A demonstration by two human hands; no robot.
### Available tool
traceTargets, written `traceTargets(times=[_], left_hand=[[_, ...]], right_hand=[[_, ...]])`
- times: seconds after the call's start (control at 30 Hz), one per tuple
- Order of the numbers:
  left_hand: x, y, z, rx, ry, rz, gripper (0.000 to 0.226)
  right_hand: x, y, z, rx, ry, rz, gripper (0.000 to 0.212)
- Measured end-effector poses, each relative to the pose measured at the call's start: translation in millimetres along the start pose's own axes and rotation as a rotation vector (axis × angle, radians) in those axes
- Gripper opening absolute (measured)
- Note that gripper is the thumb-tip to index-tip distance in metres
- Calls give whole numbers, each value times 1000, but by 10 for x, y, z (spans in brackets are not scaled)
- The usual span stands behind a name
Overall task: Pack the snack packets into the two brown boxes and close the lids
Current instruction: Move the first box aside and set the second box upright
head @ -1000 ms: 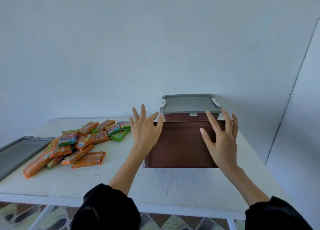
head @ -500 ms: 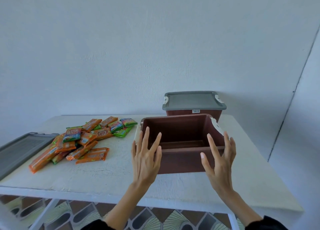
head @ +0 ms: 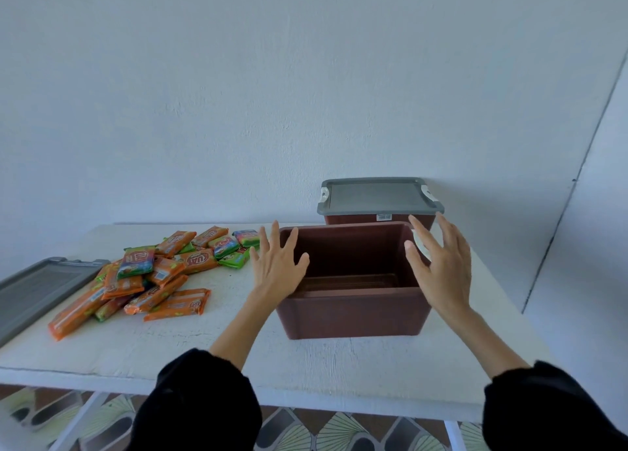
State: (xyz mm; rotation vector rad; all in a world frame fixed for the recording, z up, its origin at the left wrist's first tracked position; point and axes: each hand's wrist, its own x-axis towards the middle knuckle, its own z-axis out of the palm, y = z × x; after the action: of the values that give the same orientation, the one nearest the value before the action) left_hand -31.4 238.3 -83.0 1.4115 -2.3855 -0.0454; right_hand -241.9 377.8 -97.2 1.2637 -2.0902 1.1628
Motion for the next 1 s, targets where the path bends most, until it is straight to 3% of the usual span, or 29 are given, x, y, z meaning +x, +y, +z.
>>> traceTargets(times=[0.13,0.3,0.53,0.8,1.0], left_hand=[[187,-8,90,98,-153,-73,68],[277,-83,102,192,-164,-58,73],[353,-216,89,135,-308,-34,81],[320,-242,117,97,-314,39,83],[251,-211,115,69,-294,37,75]], right_hand=[[410,26,133,-246,-443,-4,66],[491,174,340,-354,-726,29,80],[473,262,251,-161,-720,85,69],[370,395,123,95,-633,201,38],[302,485,78,137,-593,256,37]])
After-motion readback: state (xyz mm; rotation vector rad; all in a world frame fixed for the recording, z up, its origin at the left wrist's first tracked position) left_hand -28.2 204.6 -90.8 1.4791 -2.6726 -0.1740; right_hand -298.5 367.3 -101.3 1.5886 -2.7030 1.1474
